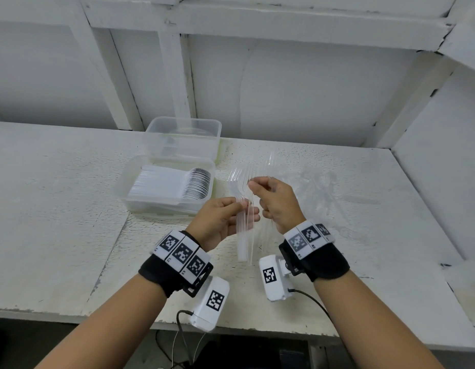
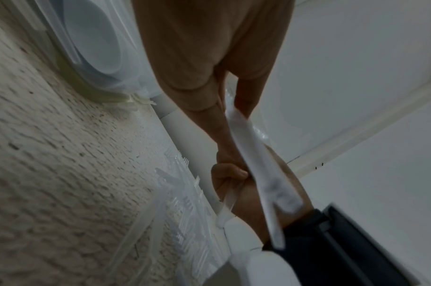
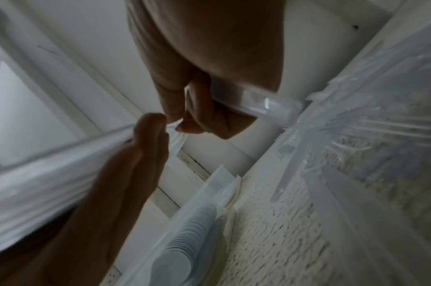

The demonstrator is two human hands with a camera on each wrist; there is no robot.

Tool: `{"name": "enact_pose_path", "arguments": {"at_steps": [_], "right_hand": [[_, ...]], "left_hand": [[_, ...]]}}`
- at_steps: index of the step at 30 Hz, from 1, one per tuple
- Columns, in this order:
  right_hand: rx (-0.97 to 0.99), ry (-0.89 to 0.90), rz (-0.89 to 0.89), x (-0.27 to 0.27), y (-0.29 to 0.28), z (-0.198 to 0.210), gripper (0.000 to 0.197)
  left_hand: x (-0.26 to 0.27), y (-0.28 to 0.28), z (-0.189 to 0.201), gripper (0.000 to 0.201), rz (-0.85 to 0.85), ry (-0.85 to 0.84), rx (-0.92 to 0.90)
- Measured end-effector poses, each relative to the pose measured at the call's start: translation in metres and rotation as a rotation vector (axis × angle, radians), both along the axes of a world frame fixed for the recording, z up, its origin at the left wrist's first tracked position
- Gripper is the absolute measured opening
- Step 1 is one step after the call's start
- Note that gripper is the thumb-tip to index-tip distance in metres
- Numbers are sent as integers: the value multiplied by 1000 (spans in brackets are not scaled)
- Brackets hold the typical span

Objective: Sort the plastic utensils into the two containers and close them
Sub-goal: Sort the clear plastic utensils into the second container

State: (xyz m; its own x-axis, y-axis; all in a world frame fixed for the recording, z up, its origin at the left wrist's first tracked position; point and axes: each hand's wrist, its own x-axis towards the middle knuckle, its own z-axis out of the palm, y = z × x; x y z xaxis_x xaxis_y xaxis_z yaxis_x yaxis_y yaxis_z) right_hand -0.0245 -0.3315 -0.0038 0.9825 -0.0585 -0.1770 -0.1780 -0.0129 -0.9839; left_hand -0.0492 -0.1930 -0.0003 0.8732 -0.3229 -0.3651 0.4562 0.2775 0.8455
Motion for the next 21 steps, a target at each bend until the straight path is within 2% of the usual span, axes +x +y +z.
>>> {"name": "enact_pose_path", "arguments": {"at_steps": [3,6,10,14,21], "right_hand": [[104,-14,16,-1,0,2,5],[137,-36,25,-1,6,2,7],[146,-19,35,1,9,-2,17],[92,11,39,5,8,-6,20],[-153,-30,68,10,7,-2,23]], "left_hand": [[0,2,2,17,-54,20,-59],[0,3,6,21,-87,37,-128],[1,4,9,22,-123,43,-130],[4,5,7,20,-121,69,-129],[14,5,4,13,-98,54,-50]]}}
